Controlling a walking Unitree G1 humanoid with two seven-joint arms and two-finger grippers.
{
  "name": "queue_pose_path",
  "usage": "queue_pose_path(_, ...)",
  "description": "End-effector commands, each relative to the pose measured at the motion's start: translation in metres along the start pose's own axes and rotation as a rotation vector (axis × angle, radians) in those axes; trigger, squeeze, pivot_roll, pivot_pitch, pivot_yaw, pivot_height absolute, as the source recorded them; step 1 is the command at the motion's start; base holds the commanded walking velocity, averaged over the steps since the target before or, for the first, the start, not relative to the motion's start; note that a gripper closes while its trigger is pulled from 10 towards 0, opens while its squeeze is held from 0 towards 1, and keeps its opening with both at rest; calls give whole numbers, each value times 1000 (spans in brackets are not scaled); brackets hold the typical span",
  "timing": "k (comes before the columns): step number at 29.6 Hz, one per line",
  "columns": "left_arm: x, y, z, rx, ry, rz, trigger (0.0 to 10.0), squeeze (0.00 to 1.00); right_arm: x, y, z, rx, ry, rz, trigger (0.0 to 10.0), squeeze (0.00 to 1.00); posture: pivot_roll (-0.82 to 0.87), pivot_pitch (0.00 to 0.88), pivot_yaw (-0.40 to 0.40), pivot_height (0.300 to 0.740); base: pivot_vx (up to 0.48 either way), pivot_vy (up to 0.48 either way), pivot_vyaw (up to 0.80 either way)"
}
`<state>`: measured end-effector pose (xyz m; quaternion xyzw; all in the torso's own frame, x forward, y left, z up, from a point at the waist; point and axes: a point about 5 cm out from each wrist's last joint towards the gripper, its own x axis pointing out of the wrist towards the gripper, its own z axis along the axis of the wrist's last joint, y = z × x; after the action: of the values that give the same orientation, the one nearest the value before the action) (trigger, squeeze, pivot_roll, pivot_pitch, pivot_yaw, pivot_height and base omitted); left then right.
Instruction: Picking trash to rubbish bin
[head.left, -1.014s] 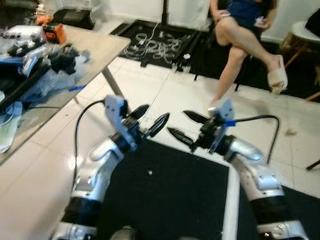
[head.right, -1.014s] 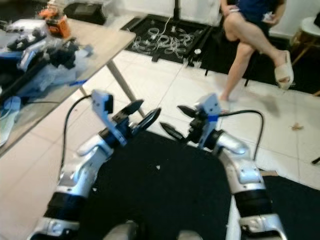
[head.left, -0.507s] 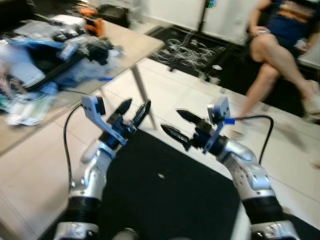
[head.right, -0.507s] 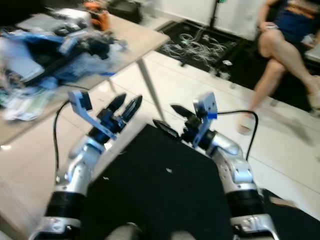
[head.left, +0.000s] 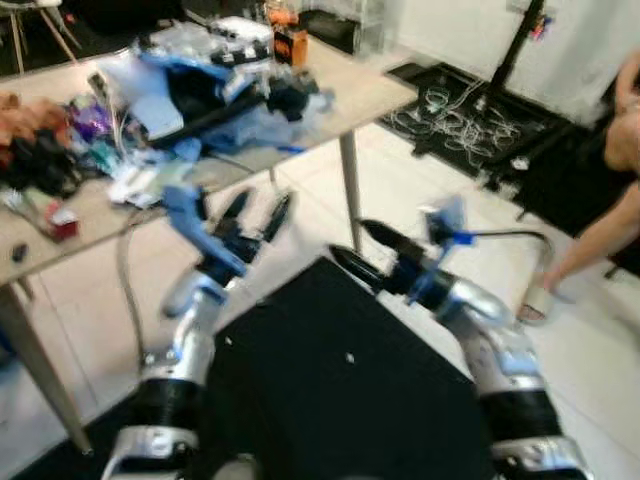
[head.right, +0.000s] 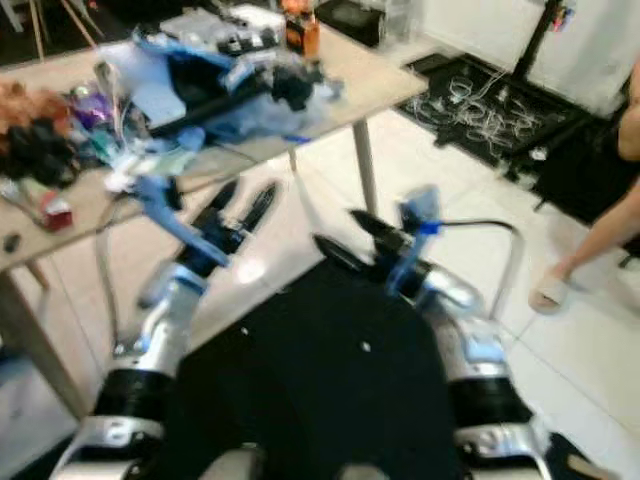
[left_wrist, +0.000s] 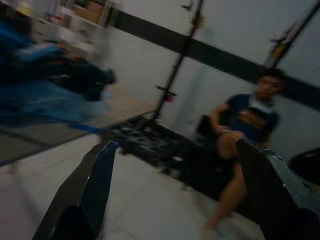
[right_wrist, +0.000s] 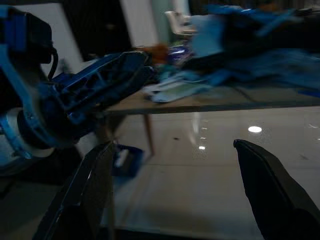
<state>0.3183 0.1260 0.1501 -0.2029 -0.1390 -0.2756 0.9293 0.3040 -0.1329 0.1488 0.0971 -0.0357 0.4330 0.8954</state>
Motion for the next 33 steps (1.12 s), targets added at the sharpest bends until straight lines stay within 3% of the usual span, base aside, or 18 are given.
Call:
queue_pose_path(1, 0, -2, -6, 26, 27, 0, 10000, 0, -4, -2, -3, 2, 14, -11, 10000, 0, -72, 0, -23, 740, 0, 0, 731)
queue_pose_path(8, 3, 3, -8, 157, 68, 74, 10000, 0, -4, -2, -2, -3, 15, -11, 10000, 0, -69, 0, -27, 740, 0, 0, 727)
queue_pose_path(12, 2, 6, -9, 188, 75, 111, 10000, 0, -4, -3, -1, -12, 12, -18, 10000, 0, -62, 0, -30, 740, 0, 0, 725)
queue_pose_path(22, -14, 9, -11, 349, 108, 184, 10000, 0, -10, -7, -2, -46, 14, -45, 10000, 0, -57, 0, -22, 740, 0, 0, 725)
queue_pose_path(33, -10, 6, -13, 394, 128, 143, 10000, 0, -10, -7, -2, -52, 12, -47, 10000, 0, -60, 0, -23, 740, 0, 0, 725)
